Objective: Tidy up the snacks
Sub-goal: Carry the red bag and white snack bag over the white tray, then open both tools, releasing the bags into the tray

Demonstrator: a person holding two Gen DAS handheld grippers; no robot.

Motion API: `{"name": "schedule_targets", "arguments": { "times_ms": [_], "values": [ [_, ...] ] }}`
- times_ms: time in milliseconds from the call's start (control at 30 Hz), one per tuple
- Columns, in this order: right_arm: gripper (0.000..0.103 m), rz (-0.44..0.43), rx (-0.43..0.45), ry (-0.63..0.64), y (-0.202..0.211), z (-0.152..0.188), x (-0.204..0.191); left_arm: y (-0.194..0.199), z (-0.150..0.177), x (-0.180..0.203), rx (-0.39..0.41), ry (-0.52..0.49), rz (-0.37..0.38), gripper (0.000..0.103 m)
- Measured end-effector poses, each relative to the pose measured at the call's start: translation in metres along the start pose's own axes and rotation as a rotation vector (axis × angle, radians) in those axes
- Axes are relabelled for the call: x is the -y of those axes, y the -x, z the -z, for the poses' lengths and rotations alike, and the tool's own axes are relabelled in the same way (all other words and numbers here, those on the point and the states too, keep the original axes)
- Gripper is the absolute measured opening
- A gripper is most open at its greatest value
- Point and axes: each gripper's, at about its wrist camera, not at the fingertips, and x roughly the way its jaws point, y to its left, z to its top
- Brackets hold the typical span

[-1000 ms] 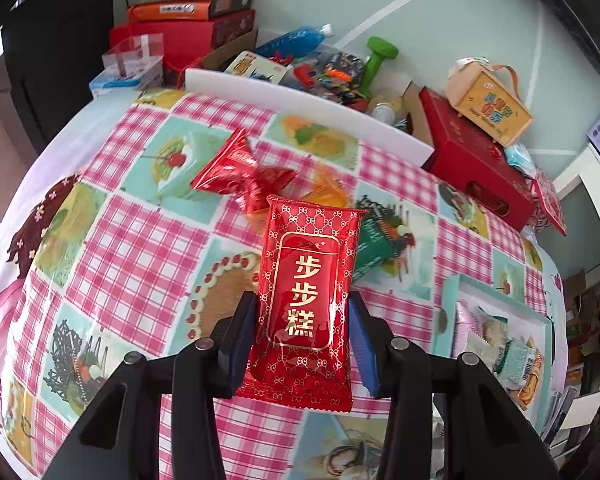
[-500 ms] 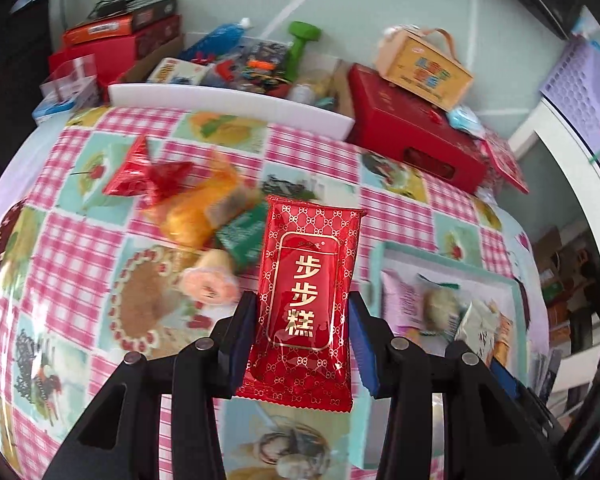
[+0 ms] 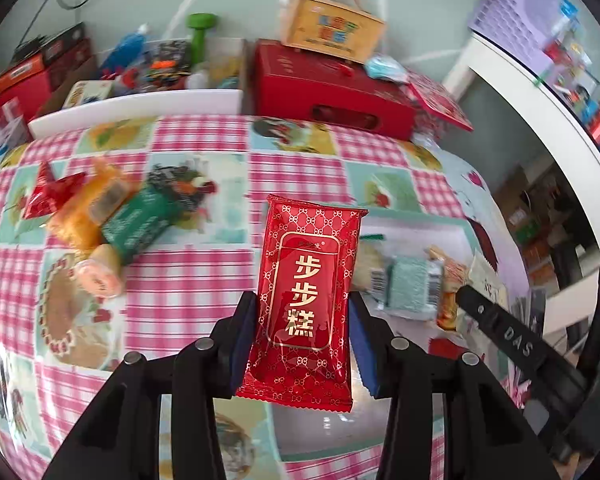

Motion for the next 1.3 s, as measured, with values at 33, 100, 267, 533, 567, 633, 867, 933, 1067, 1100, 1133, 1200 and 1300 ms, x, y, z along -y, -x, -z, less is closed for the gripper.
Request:
{"name": "schedule_targets", "arguments": {
  "times_ms": [33, 100, 267, 533, 567, 633, 867, 933, 1067, 1100, 1133, 1200, 1300],
  "values": [
    [0.055, 0.013, 0.001, -0.013, 0.0, -0.001, 0.005, -0.001, 0.001, 0.005, 0.001, -0.015, 0.001, 0.046],
    [0.055, 0.038, 0.002, -0.032, -0.002, -0.003, 0.015, -0.006, 0.003, 0.017, 0.0, -0.049, 0.007, 0.046],
    [0.055, 0.081, 0.003, -0.07, -0.008, -0.006, 0.034, -0.021, 0.005, 0.039, -0.002, -0.107, -0.015, 0.046],
    [0.055, 0.118, -0.012, -0.126, -0.02, -0.009, 0.061, -0.038, 0.0, 0.051, 0.011, -0.142, -0.025, 0.046],
    [0.055, 0.117, -0.017, -0.131, -0.022, -0.009, 0.063, -0.041, -0.001, 0.052, 0.014, -0.144, -0.024, 0.046],
    [0.055, 0.119, -0.021, -0.135, -0.025, -0.009, 0.066, -0.044, -0.003, 0.053, 0.014, -0.151, -0.023, 0.046],
    [0.055, 0.111, -0.042, -0.133, -0.035, -0.009, 0.067, -0.056, -0.004, 0.059, 0.007, -0.173, -0.029, 0.046],
    [0.055, 0.112, -0.04, -0.132, -0.035, -0.009, 0.066, -0.059, -0.004, 0.06, 0.002, -0.177, -0.032, 0.046],
    [0.055, 0.112, -0.045, -0.126, -0.037, -0.009, 0.064, -0.062, -0.004, 0.062, -0.005, -0.186, -0.035, 0.046],
    [0.055, 0.109, -0.047, -0.125, -0.037, -0.009, 0.064, -0.062, -0.004, 0.062, -0.005, -0.188, -0.036, 0.046],
    [0.055, 0.106, -0.049, -0.124, -0.037, -0.009, 0.063, -0.062, -0.003, 0.062, -0.005, -0.191, -0.036, 0.046],
    [0.055, 0.1, -0.052, -0.116, -0.038, -0.009, 0.061, -0.063, -0.003, 0.062, -0.007, -0.193, -0.037, 0.046],
    [0.055, 0.081, -0.061, -0.109, -0.04, -0.009, 0.058, -0.064, -0.002, 0.063, -0.01, -0.196, -0.038, 0.046]
  ]
}}
